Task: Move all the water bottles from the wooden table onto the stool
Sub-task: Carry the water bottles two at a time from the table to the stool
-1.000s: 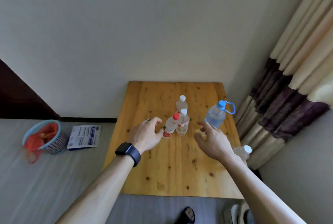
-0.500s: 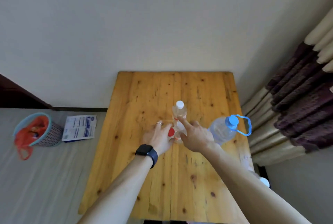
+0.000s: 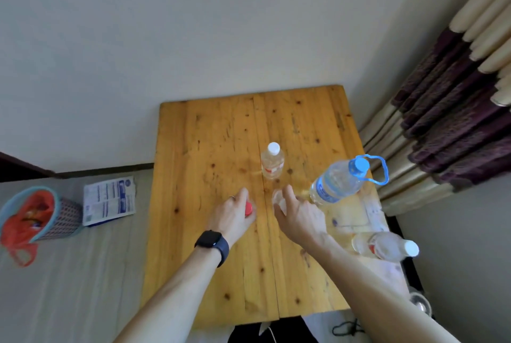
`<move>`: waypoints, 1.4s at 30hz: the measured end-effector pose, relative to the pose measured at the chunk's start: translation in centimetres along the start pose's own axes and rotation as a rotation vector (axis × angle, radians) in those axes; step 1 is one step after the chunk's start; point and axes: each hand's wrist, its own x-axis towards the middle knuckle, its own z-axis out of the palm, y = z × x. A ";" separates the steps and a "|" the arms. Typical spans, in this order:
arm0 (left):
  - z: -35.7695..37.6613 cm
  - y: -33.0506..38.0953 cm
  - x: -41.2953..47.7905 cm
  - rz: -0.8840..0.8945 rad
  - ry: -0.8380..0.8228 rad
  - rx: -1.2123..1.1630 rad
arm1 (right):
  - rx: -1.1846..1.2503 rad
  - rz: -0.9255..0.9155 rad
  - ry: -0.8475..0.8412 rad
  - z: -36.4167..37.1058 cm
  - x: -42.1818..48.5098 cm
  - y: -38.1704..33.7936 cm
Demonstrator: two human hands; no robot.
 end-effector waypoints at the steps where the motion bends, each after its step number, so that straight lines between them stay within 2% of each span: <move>1: 0.1 -0.3 -0.1 0.000 0.000 -0.018 | 0.007 0.038 0.002 0.3 -0.6 0.0; 4: 0.4 -0.9 -0.3 0.029 -0.008 -0.007 | 0.030 0.151 0.001 1.3 -2.3 0.4; 8: 0.7 -1.4 -0.9 0.124 -0.071 -0.027 | 0.185 0.321 0.002 1.2 -4.5 1.4; 15: 0.4 -1.1 -1.0 0.251 -0.188 -0.065 | 0.307 0.533 0.131 -1.1 -12.4 3.0; 19: 1.2 3.7 -2.3 0.510 -0.307 -0.098 | 0.347 0.671 0.208 -0.8 -18.5 3.9; 24: 2.4 12.1 -6.8 0.897 -0.412 0.003 | 0.423 0.914 0.354 0.0 -27.5 5.3; 29: 3.9 20.5 -14.7 1.153 -0.461 -0.034 | 0.527 1.149 0.585 0.8 -38.1 5.4; 34: 5.7 27.7 -27.2 1.351 -0.525 -0.049 | 0.582 1.381 0.820 2.8 -51.4 3.6; 38: 7.8 30.2 -39.4 1.501 -0.628 -0.048 | 0.569 1.544 1.013 6.1 -63.6 0.0; 42: 10.1 31.7 -51.9 1.737 -0.707 0.021 | 0.553 1.736 1.145 9.5 -74.8 -4.1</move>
